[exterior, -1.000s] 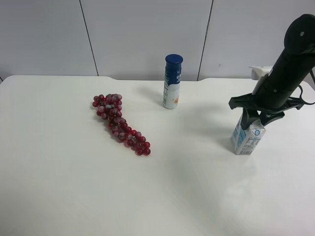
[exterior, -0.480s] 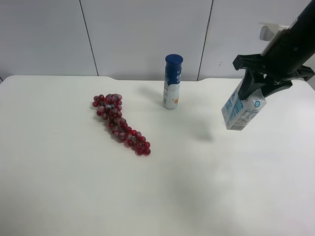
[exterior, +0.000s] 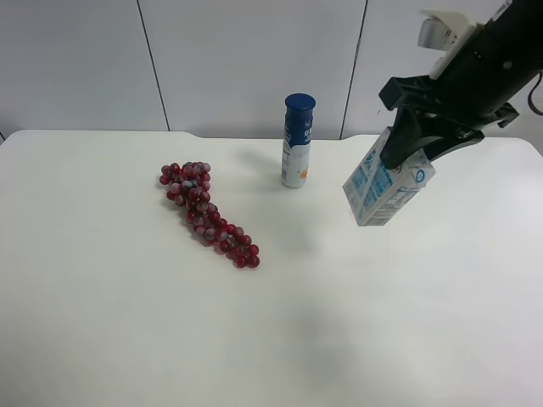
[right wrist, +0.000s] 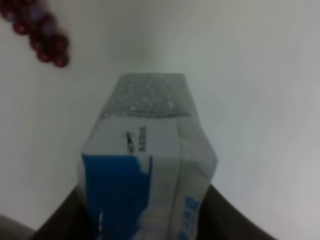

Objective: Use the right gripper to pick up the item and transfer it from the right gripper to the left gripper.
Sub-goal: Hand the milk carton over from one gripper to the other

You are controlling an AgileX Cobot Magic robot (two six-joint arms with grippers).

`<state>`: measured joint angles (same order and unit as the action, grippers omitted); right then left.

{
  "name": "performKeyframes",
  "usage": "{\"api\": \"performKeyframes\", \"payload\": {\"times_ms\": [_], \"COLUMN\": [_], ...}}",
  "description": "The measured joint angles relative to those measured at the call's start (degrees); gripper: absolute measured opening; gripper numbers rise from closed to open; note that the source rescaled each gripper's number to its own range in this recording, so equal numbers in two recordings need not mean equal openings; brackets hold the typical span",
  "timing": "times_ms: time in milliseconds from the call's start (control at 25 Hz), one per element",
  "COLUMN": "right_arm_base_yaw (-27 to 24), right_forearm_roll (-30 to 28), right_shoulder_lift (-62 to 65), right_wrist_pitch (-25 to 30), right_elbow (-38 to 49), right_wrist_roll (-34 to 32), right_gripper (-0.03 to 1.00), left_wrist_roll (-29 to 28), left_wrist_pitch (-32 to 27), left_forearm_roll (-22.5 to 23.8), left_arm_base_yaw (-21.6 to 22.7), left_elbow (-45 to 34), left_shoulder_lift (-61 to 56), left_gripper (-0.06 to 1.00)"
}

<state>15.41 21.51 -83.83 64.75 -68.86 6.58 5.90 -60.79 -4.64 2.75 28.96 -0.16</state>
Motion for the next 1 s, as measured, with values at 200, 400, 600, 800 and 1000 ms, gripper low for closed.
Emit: {"api": "performKeyframes", "payload": {"times_ms": [200, 400, 600, 800, 1000], "right_arm_base_yaw": [1.30, 1.30, 1.30, 1.30, 3.44], "right_forearm_roll": [8.38, 16.15, 22.20, 27.45, 28.72], "right_shoulder_lift": [0.00, 0.00, 0.00, 0.00, 0.00], "right_wrist_pitch": [0.26, 0.31, 2.02, 4.48, 4.55], "right_elbow": [0.00, 0.00, 0.00, 0.00, 0.00], "right_wrist_roll": [7.18, 15.36, 21.94, 27.34, 29.05], "right_gripper": [0.00, 0.00, 0.00, 0.00, 0.00], "left_wrist_roll": [0.00, 0.00, 0.84, 7.06, 16.51], "left_wrist_pitch": [0.00, 0.00, 0.00, -0.28, -0.75], "left_forearm_roll": [0.00, 0.00, -0.56, -5.41, -13.50], "left_arm_base_yaw": [0.00, 0.00, 0.00, 0.00, -2.35], "left_elbow": [0.00, 0.00, 0.00, 0.00, 0.70], "left_shoulder_lift": [0.00, 0.00, 0.00, 0.34, 6.74], "left_gripper": [1.00, 1.00, 1.00, 1.00, 1.00]}}
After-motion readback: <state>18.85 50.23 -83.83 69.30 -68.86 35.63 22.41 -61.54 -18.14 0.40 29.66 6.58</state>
